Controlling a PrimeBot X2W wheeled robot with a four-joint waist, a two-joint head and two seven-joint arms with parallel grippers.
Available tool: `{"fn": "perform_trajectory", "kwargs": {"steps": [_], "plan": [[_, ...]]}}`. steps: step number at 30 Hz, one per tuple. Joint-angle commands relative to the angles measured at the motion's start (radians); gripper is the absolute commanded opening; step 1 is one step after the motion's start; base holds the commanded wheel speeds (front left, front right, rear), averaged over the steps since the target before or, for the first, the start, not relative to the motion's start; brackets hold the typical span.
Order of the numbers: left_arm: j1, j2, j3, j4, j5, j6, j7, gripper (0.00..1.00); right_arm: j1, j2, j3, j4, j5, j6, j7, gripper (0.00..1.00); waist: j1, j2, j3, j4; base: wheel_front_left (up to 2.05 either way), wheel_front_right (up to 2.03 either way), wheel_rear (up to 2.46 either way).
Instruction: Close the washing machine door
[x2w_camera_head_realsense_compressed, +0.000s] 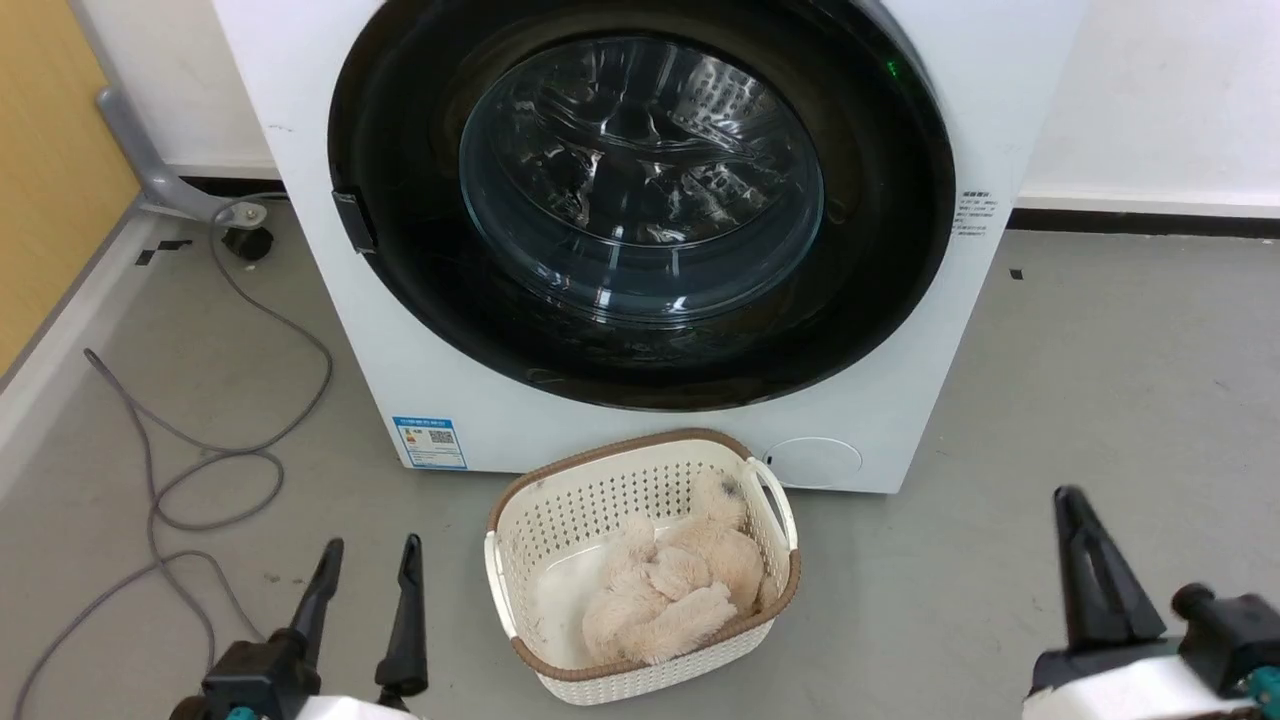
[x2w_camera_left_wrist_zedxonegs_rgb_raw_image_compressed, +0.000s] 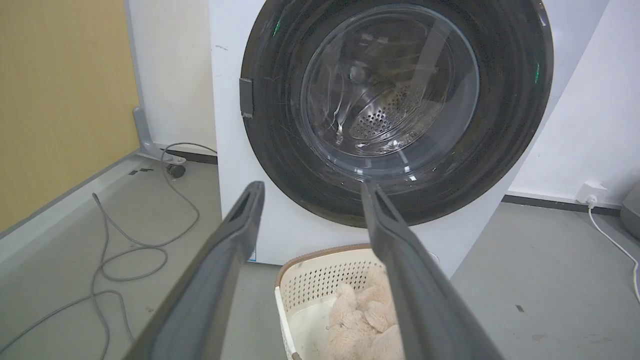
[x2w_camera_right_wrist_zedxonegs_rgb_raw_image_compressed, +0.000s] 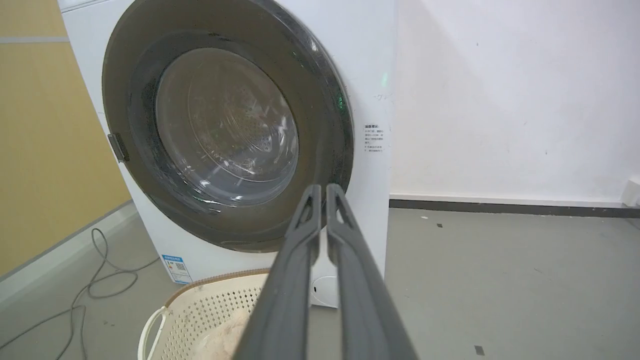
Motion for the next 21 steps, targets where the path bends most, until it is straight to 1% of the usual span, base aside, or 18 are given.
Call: {"fn": "perform_trajectory", "kwargs": {"steps": [1, 9, 21], "plan": [[0.016, -0.001, -0.003, 0.005, 0.007, 0.002, -0.004, 1.0, 0.028, 0.012, 0.002, -0.009, -0.015, -0.001, -0.007, 1.0, 0.0002, 0.0, -0.002, 0.0, 0.0, 0.0, 0.0], [0.028, -0.002, -0.012, 0.011, 0.024, 0.008, -0.004, 1.0, 0.065, 0.031, 0.001, -0.013, -0.022, -0.001, -0.011, 1.0, 0.0002, 0.0, -0.012, 0.001, 0.0, 0.0, 0.0], [0.028, -0.003, -0.004, 0.009, 0.023, 0.013, -0.004, 1.0, 0.065, 0.036, 0.011, -0.015, -0.021, -0.001, -0.012, 1.0, 0.0002, 0.0, -0.014, 0.002, 0.0, 0.0, 0.0]]}}
